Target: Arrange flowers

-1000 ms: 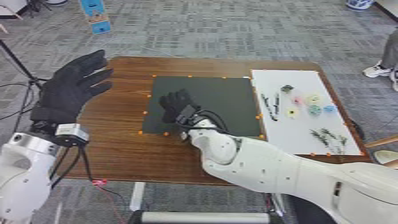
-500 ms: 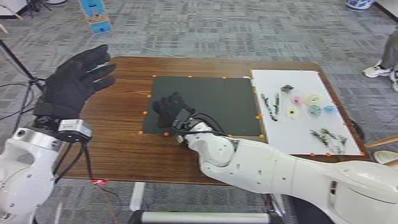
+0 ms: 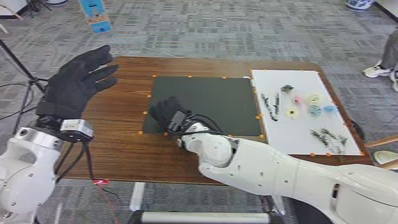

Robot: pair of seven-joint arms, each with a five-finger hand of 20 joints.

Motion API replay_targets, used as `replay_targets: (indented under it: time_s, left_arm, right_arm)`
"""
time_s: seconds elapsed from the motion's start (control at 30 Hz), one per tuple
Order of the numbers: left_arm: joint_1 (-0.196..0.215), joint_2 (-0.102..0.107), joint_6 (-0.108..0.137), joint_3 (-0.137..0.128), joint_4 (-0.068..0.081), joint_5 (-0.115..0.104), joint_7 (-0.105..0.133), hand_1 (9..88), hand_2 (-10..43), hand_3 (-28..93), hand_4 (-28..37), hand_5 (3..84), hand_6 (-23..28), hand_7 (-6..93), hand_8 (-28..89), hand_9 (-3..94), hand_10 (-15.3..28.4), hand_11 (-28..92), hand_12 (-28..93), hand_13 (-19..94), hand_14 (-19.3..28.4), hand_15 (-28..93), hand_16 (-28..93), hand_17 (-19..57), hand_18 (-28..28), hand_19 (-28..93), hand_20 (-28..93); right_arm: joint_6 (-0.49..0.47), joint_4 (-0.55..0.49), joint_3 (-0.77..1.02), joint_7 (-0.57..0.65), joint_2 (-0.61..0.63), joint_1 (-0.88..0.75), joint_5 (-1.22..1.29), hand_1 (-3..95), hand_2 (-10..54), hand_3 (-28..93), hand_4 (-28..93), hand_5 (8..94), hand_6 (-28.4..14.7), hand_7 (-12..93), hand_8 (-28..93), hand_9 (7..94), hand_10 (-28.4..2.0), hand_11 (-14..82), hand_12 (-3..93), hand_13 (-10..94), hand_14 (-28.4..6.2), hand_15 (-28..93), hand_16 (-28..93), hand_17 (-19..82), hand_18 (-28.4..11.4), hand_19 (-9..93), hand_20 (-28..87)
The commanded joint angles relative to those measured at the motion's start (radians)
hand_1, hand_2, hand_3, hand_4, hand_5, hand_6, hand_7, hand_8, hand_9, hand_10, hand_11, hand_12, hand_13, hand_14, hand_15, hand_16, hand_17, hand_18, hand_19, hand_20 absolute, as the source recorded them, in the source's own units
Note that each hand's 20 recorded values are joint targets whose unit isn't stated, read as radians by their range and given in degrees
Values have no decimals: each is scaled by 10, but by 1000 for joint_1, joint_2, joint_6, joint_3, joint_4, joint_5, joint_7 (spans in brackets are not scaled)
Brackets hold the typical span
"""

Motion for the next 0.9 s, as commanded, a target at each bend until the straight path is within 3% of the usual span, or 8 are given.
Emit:
replay_targets:
  time_s: [0.03, 0.33, 0.47, 0.53, 0.7, 0.8, 0.9]
  left_arm:
    - [15, -2, -15, -13, -3, -8, -14, 209, -65, 704, -283, 269, 29, 205, -107, 229, 104, 210, 147, 209, 129, 211, 24, -116, 224, 405, 65]
    - [41, -8, -4, -32, -14, -10, -8, 209, -60, 701, -283, 270, 30, 205, -107, 229, 105, 211, 147, 210, 128, 212, 24, -117, 224, 406, 65]
    - [49, -8, 2, -39, -18, -9, -6, 209, -60, 701, -283, 270, 30, 204, -106, 230, 104, 212, 147, 211, 129, 217, 24, -117, 224, 406, 65]
    - [54, -8, 4, -44, -20, -9, -5, 210, -59, 701, -283, 270, 30, 203, -106, 230, 104, 212, 147, 211, 129, 217, 24, -117, 223, 406, 64]
    - [91, -18, 15, -72, -38, -9, -4, 207, -57, 702, -283, 270, 29, 205, -106, 231, 104, 213, 146, 211, 129, 218, 23, -117, 223, 405, 65]
    - [80, -19, 12, -65, -31, -10, -8, 206, -57, 703, -283, 270, 29, 205, -107, 231, 106, 212, 146, 212, 129, 220, 23, -117, 223, 405, 65]
    - [92, -28, 14, -69, -36, -9, -6, 206, -57, 705, -283, 270, 29, 207, -107, 232, 106, 211, 146, 212, 129, 222, 23, -117, 223, 405, 65]
  right_arm:
    - [-26, -20, 6, -7, 28, -42, 22, 399, -95, 750, -283, 601, 10, 510, 145, 649, -103, 632, 568, 594, -104, 796, 444, 278, -193, 780, 499]
    - [-26, -99, 45, -1, 78, -38, 16, 338, -95, 825, -280, 573, -7, 445, 112, 611, -115, 645, 539, 579, -114, 797, 438, 261, -193, 768, 496]
    - [-14, -139, 75, 17, 109, -40, 14, 371, -93, 855, -197, 543, -17, 397, 89, 604, -112, 534, 685, 568, -124, 800, 428, 254, -195, 767, 495]
    - [-6, -155, 94, 5, 121, -47, 39, 388, -80, 873, -168, 515, -17, 362, -87, 594, -115, 502, 715, 566, -127, 801, 428, 252, -197, 769, 493]
    - [-61, -187, 145, -26, 125, -80, 52, 385, -55, 894, -141, 479, -17, 291, -125, 588, -120, 500, 703, 566, -126, 780, 477, 249, -202, 771, 493]
    - [-117, -212, 174, -28, 127, -97, 80, 382, -47, 896, -137, 457, -11, 237, -117, 614, -118, 516, 669, 576, -128, 787, 462, 261, -209, 783, 493]
    - [-181, -225, 200, -43, 125, -106, 94, 371, -33, 890, -130, 402, -12, 188, -104, 642, -117, 533, 618, 605, -129, 810, 409, 283, -215, 806, 486]
